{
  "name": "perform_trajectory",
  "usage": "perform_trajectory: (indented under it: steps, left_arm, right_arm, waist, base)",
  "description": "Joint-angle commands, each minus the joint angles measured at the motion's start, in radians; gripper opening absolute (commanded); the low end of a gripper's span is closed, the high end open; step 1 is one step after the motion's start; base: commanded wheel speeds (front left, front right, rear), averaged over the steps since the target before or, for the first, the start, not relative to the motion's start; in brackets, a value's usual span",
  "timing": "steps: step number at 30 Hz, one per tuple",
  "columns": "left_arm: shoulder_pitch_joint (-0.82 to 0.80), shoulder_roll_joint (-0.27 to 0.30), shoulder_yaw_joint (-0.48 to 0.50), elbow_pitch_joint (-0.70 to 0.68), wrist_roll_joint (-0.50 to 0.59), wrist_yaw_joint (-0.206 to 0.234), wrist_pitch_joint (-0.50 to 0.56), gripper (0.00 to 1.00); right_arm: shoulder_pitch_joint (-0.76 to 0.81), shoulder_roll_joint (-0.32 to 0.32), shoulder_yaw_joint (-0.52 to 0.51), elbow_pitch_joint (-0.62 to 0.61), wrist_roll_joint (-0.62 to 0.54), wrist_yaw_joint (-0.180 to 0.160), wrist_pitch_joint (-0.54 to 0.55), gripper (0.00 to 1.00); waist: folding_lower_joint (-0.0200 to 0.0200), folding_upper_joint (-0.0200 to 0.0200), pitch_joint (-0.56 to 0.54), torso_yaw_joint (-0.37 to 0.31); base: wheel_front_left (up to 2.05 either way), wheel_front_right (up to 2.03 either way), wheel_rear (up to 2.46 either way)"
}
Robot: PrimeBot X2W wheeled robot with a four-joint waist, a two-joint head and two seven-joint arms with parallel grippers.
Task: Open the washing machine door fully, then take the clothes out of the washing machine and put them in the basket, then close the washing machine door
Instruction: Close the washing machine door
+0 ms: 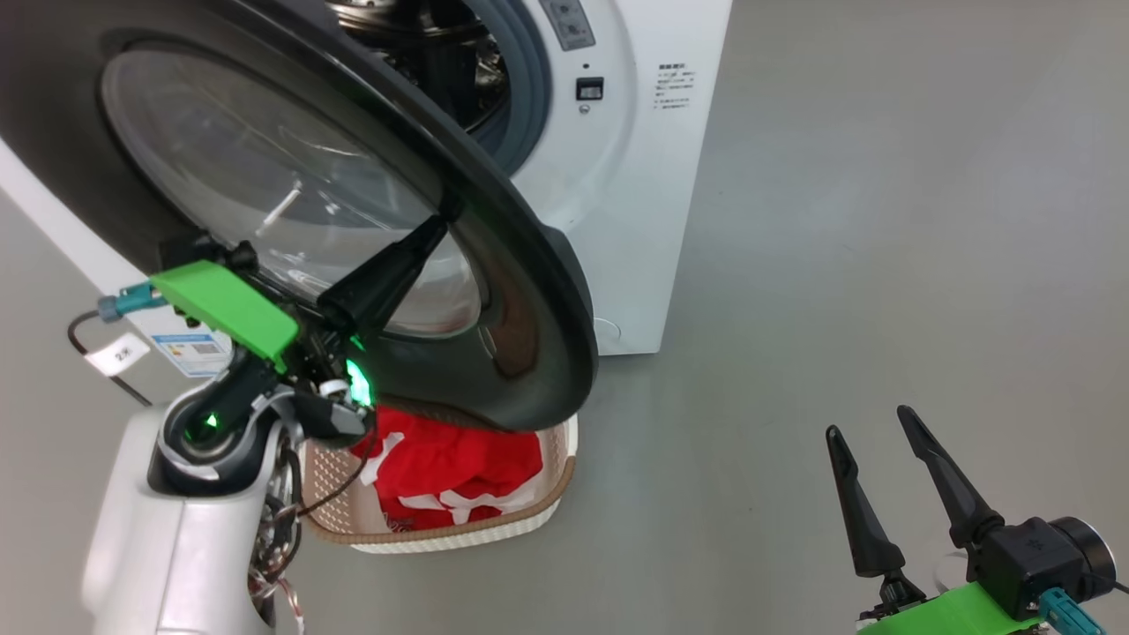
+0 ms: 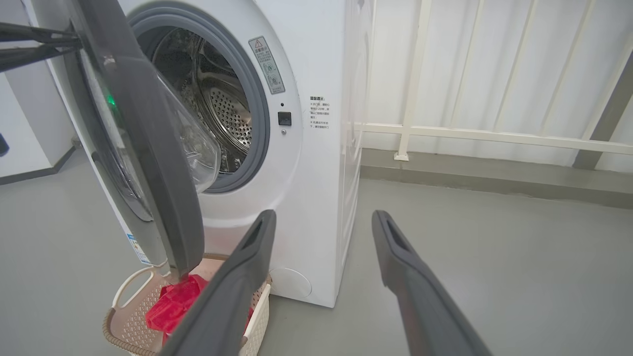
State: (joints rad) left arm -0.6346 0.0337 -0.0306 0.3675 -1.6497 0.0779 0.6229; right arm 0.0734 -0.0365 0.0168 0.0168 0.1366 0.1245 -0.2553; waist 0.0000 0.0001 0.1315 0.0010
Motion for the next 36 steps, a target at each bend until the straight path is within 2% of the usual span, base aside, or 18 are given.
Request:
perform_trajectory:
  steps: [1, 27, 36]
  left_arm:
    - [-0.05, 0.017, 0.019, -0.014, -0.007, -0.019, -0.003, 0.0]
    - [-0.245, 0.031, 0.066, 0.187, 0.003, -0.114, -0.064, 0.0]
    - [-0.317, 0.03, 0.09, 0.246, 0.009, -0.129, -0.116, 0.0]
  right_arm:
    - [-0.037, -0.014, 0.027, -0.024, 0.001, 0.006, -0.006, 1.0]
    - [-0.057, -0.014, 0.034, -0.042, -0.025, 0.006, -0.003, 1.0]
    - [-0.067, -0.014, 0.039, -0.039, -0.02, 0.006, -0.003, 1.0]
  waist:
    - [0.0, -0.0001, 0.011, -0.016]
    - [0.0, -0.0001, 0.094, -0.119]
    - [0.0, -0.0001, 0.115, -0.137]
  base:
    - [0.0, 0.0, 0.0]
    - [0.0, 0.0, 0.0]
    - [0.0, 0.0, 0.0]
